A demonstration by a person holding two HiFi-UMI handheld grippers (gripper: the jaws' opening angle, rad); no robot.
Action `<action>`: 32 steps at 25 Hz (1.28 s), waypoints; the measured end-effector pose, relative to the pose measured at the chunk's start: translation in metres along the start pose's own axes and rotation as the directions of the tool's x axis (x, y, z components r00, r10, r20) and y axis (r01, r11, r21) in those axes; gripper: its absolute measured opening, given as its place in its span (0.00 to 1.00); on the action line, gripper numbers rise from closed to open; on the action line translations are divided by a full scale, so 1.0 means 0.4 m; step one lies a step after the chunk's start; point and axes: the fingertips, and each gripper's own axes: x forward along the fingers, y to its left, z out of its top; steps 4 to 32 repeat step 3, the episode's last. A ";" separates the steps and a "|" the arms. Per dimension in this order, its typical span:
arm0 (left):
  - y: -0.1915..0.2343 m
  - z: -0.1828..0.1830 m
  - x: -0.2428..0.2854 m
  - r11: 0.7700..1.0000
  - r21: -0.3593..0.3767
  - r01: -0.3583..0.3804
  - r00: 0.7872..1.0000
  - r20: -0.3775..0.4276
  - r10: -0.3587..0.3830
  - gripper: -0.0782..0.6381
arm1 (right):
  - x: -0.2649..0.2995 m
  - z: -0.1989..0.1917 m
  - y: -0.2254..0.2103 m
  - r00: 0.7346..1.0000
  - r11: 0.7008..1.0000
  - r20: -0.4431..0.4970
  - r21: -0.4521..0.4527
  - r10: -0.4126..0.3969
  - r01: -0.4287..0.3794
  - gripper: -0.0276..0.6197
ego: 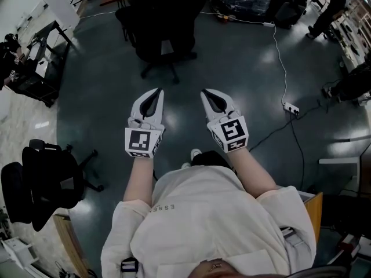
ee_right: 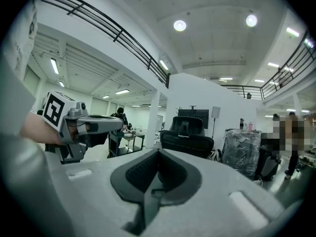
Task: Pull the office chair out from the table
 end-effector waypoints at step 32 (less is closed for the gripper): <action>0.002 0.002 0.000 1.000 0.005 -0.001 1.000 0.004 0.001 0.13 | -0.002 -0.009 0.003 1.000 1.000 -0.003 0.006 -0.006 0.006 0.03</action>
